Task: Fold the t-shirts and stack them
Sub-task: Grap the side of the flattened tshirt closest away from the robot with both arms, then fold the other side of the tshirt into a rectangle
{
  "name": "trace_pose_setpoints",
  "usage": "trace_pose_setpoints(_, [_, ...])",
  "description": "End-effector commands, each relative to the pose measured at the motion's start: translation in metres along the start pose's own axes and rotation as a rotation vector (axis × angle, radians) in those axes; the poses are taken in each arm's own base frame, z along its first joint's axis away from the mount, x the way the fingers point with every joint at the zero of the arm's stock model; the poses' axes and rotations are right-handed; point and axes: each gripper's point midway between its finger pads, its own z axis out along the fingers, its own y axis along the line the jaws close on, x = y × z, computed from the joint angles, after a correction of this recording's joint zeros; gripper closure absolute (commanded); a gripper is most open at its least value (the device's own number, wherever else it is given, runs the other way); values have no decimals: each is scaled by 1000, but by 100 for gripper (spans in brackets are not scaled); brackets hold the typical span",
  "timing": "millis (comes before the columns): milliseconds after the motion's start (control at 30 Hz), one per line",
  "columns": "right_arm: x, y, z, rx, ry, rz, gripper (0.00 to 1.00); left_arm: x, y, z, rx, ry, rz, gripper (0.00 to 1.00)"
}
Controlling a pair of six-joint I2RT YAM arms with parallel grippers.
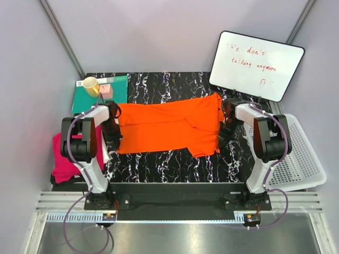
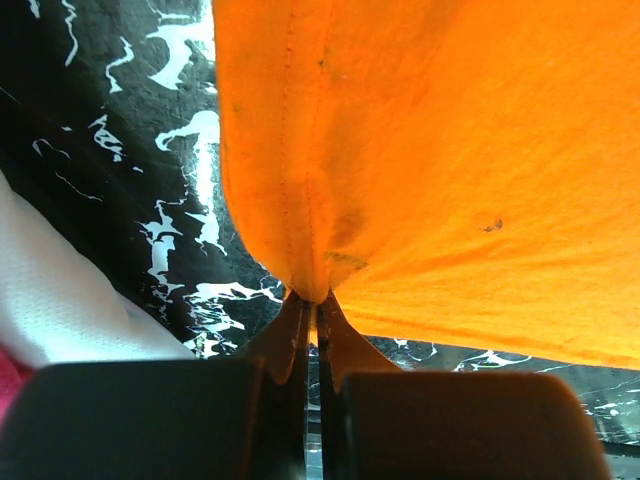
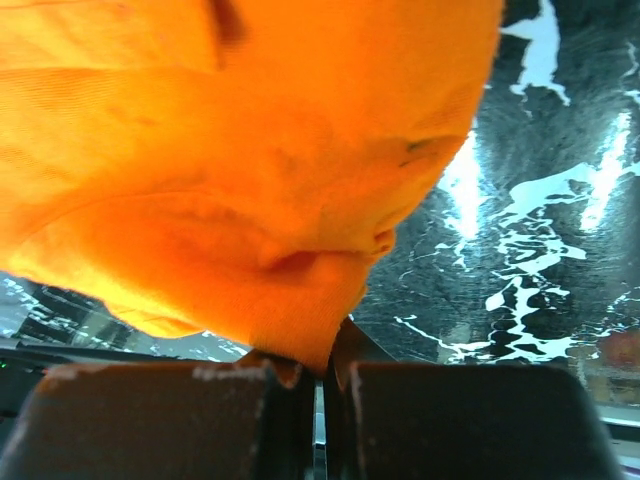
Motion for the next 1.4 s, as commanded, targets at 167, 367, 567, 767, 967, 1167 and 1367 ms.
trace_pose_setpoints(167, [-17, 26, -40, -99, -89, -54, 100, -32, -5, -50, 43, -161, 32, 100])
trace_pose_setpoints(367, [-47, 47, -74, -145, -209, -93, 100, -55, -16, -75, 76, -222, 25, 100])
trace_pose_setpoints(567, [-74, 61, -91, -172, -261, -111, 100, -80, -24, -83, 82, -241, 24, 100])
trace_pose_setpoints(767, [-96, 77, -91, -234, -253, -112, 100, -101, -37, -73, 95, -192, 12, 91])
trace_pose_setpoints(967, [-104, 102, -78, -349, -141, -106, 100, -121, -44, -62, 82, -152, -5, 10])
trace_pose_setpoints(1167, [-107, 122, -95, -512, -80, -106, 100, -136, -40, -96, 79, -281, 2, 1])
trace_pose_setpoints(1367, [-134, 138, -115, -658, -74, -74, 100, -135, -35, -91, 41, -273, 27, 1])
